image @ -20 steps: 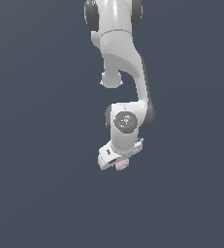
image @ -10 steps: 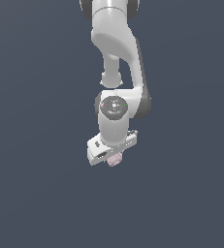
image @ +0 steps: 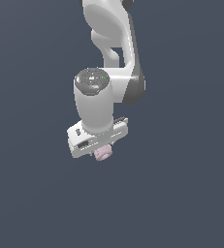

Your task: Pick up the object and move it to a goal position.

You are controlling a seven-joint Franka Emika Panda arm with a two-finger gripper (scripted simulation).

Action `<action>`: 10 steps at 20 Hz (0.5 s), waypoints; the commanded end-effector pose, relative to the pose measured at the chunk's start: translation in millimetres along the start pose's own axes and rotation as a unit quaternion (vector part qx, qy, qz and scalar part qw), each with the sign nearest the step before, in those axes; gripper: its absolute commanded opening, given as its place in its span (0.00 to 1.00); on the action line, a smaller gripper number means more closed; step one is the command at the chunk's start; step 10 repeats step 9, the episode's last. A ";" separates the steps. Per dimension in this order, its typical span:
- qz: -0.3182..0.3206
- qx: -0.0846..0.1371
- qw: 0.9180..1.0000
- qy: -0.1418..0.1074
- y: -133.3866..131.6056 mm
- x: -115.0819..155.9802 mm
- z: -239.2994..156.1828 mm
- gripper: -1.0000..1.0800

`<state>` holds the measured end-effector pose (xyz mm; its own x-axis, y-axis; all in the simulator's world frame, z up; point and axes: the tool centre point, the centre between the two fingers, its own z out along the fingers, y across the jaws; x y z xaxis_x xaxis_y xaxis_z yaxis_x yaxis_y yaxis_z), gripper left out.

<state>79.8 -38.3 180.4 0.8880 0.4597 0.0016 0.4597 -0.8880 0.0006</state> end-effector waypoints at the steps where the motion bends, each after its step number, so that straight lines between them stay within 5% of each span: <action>1: -0.001 0.001 1.000 -0.001 5.1 -1.9 -9.9 0.00; 10: 0.000 0.000 1.000 -0.001 8.0 -1.3 -13.3 0.00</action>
